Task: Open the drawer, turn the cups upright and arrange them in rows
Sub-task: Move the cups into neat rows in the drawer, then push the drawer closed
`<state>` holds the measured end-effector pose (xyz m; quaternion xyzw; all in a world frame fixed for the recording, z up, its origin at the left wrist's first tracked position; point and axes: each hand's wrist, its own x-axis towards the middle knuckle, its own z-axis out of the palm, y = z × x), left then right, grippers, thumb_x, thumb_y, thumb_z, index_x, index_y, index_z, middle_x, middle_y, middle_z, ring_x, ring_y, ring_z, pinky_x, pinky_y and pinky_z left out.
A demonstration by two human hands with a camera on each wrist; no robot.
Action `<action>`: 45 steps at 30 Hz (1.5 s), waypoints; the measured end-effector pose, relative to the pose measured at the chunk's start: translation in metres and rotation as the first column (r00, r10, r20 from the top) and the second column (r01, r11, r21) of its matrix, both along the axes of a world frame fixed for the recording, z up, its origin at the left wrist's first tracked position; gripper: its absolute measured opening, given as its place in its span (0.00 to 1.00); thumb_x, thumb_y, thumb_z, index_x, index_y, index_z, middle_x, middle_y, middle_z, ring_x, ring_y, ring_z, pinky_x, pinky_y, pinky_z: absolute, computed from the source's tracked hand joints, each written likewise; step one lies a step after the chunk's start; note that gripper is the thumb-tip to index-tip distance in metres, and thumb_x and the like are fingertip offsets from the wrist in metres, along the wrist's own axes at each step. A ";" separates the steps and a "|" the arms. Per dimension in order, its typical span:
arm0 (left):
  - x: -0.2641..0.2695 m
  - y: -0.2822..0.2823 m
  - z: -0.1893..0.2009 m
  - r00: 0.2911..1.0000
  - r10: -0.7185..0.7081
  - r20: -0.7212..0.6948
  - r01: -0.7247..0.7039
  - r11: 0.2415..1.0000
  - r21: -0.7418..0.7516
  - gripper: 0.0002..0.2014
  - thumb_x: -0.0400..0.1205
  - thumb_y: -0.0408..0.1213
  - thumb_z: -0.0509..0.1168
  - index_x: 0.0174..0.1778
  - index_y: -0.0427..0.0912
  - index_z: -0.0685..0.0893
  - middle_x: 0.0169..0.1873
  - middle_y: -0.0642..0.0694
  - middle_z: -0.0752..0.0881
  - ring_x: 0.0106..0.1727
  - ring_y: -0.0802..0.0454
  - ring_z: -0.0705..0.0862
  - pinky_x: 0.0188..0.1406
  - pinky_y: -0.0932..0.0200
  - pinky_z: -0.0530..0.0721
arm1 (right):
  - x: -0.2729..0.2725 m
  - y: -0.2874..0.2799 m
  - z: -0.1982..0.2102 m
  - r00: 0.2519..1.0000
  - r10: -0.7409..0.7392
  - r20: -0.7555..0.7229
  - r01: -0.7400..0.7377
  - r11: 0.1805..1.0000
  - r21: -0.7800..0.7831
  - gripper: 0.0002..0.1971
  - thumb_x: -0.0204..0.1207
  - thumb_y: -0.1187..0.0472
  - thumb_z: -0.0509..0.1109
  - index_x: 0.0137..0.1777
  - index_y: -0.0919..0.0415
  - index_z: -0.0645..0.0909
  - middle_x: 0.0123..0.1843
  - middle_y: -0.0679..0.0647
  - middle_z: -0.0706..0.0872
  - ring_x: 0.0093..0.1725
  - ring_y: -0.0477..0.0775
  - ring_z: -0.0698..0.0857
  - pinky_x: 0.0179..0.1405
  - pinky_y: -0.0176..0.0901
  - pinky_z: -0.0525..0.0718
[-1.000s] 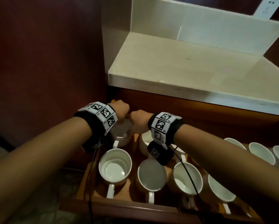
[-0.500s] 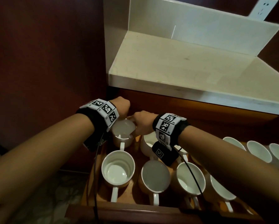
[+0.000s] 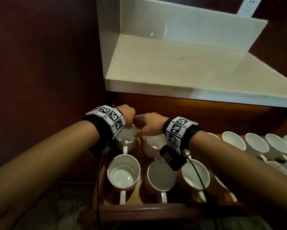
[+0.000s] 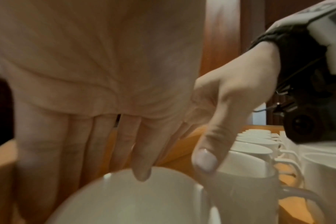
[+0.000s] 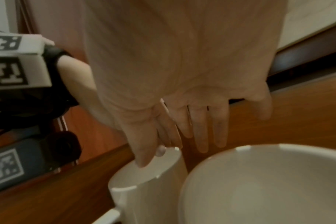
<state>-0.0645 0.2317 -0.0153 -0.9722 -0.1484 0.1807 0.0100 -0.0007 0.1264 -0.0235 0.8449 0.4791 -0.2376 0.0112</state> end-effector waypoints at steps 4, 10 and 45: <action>0.000 -0.019 0.011 1.000 -0.017 0.017 0.017 1.000 -0.003 0.14 0.82 0.40 0.66 0.60 0.36 0.85 0.58 0.39 0.87 0.60 0.41 0.86 0.47 0.53 0.80 | 0.003 -0.021 0.011 0.998 -0.048 0.036 0.046 0.997 0.056 0.37 0.75 0.42 0.71 0.82 0.53 0.65 0.78 0.53 0.75 0.74 0.56 0.76 0.69 0.46 0.77; -0.006 -0.068 0.046 0.996 -0.035 0.087 0.038 0.999 -0.033 0.18 0.77 0.47 0.69 0.56 0.37 0.85 0.49 0.39 0.88 0.50 0.40 0.86 0.42 0.54 0.82 | -0.004 -0.078 0.048 0.998 -0.064 -0.009 0.065 0.970 0.235 0.29 0.76 0.48 0.71 0.77 0.52 0.72 0.72 0.52 0.81 0.69 0.54 0.80 0.67 0.50 0.80; -0.021 -0.272 -0.022 0.834 -0.222 0.504 0.120 0.966 0.228 0.57 0.65 0.80 0.45 0.82 0.40 0.62 0.83 0.39 0.61 0.84 0.42 0.59 0.80 0.34 0.61 | 0.035 -0.319 -0.010 0.840 -0.030 0.541 -0.166 0.937 0.309 0.70 0.50 0.14 0.60 0.86 0.57 0.45 0.87 0.53 0.43 0.86 0.54 0.39 0.80 0.71 0.43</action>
